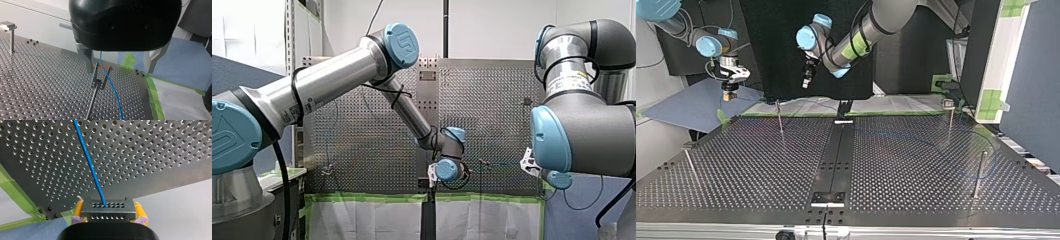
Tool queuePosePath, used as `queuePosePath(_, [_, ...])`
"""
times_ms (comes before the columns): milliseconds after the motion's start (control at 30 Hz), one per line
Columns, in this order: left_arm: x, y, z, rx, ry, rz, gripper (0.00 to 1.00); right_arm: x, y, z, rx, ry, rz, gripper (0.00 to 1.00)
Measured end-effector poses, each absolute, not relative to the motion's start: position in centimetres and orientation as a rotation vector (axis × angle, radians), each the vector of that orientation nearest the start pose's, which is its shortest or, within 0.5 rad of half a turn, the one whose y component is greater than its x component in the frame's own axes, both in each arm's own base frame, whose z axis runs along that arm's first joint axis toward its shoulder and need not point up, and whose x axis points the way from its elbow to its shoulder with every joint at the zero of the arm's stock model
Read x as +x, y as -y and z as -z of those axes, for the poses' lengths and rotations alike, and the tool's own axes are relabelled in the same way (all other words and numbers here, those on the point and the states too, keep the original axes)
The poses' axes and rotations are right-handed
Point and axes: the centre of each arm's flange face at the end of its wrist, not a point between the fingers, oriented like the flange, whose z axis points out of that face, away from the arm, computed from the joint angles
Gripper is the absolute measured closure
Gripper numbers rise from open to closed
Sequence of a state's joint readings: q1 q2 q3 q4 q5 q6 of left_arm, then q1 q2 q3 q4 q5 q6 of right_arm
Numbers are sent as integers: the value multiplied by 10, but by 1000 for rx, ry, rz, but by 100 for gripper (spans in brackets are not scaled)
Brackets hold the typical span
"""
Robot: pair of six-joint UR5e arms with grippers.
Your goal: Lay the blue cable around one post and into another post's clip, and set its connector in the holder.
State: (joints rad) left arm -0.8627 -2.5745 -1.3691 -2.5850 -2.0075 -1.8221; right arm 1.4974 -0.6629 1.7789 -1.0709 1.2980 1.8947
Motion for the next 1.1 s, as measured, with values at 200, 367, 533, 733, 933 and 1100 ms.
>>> queuePosePath(200, [383, 586, 10, 242, -1795, 400, 2, 116, 609, 32, 1235, 1416, -1563, 100])
queuePosePath(367, [383, 586, 10, 240, -1795, 400, 2, 116, 609, 33, 1235, 1416, -1562, 100])
queuePosePath(533, [384, 586, 9, 239, -1794, 401, 2, 116, 609, 33, 1235, 1416, -1562, 100])
queuePosePath(733, [384, 586, 10, 237, -1795, 401, 2, 116, 609, 33, 1235, 1416, -1562, 100])
queuePosePath(933, [385, 584, 9, 210, -1803, 406, 2, 116, 609, 33, 1235, 1417, -1562, 100])
queuePosePath(1100, [377, 584, 8, 209, -1828, 400, 2, 116, 609, 33, 1235, 1417, -1563, 100])
